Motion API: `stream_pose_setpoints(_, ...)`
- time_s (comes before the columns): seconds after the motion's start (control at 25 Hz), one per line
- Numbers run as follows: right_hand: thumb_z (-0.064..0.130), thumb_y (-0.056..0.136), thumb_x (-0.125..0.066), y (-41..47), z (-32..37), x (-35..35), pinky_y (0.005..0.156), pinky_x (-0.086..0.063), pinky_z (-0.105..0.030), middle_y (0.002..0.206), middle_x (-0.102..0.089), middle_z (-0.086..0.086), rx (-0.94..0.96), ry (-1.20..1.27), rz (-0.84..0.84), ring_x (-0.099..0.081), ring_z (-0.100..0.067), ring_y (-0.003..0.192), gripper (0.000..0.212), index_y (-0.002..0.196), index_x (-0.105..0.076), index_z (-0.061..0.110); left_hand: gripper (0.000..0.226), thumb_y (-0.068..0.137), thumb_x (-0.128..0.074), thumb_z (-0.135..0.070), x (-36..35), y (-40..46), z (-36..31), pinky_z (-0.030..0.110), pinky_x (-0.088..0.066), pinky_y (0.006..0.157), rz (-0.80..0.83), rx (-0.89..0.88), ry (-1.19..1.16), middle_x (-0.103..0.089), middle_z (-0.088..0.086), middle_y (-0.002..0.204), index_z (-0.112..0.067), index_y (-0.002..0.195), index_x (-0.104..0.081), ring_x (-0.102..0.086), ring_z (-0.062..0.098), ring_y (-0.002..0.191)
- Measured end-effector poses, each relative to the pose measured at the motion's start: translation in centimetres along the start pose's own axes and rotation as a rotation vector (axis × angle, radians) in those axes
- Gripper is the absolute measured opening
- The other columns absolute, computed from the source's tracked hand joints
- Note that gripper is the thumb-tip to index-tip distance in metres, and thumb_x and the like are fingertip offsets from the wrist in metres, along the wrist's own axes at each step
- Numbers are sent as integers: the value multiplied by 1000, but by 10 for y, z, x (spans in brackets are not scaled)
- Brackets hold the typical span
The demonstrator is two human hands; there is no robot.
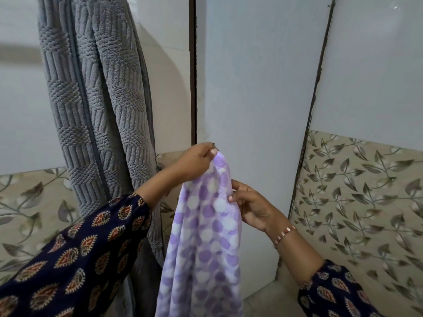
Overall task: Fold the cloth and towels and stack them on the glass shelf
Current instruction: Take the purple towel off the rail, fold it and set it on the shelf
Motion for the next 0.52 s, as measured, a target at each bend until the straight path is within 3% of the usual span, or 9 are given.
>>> stream_pose_setpoints(0.16, 1, 67, -52, 2, -20, 12, 79, -56, -31, 91, -71, -4, -116, -110, -19, -68, -18, 83, 36, 98, -68, 10, 19, 99, -34, -15, 18, 7, -10, 14, -30, 57, -116, -4, 60, -42, -6, 66, -8, 87, -48, -40, 18, 73)
stream_pose_setpoints(0.28, 1, 66, -60, -5, -56, 41, 80, -55, -31, 96, -67, -7, -278, -228, -49, -65, -18, 84, 39, 104, -65, 10, 20, 99, -33, -15, 42, 7, -4, 28, -31, 62, -242, 59, 53, -45, 3, 71, -8, 90, -49, -41, 19, 77)
stream_pose_setpoints(0.36, 1, 67, -63, -9, -78, 54, 76, -56, -29, 92, -66, -7, -356, -281, -42, -65, -18, 80, 37, 103, -64, 9, 23, 99, -32, -16, 60, 7, 1, 28, -33, 71, -351, 85, 8, -47, 8, 77, -6, 94, -53, -43, 20, 79)
stream_pose_setpoints(0.52, 5, 81, -56, -13, -107, 65, 76, -58, -36, 68, -70, -7, -479, -635, -76, -67, -17, 59, 18, 96, -65, 3, 27, 97, -31, -11, 101, -3, 11, 29, -30, 71, -665, 128, -19, -47, 8, 80, 2, 92, -54, -41, 19, 79)
Point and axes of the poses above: each hand's wrist, its own y-axis towards the middle knuckle, its own x-axis out of the back of the hand, z = x × y, the point moved 9 cm from there along y, towards the middle knuckle
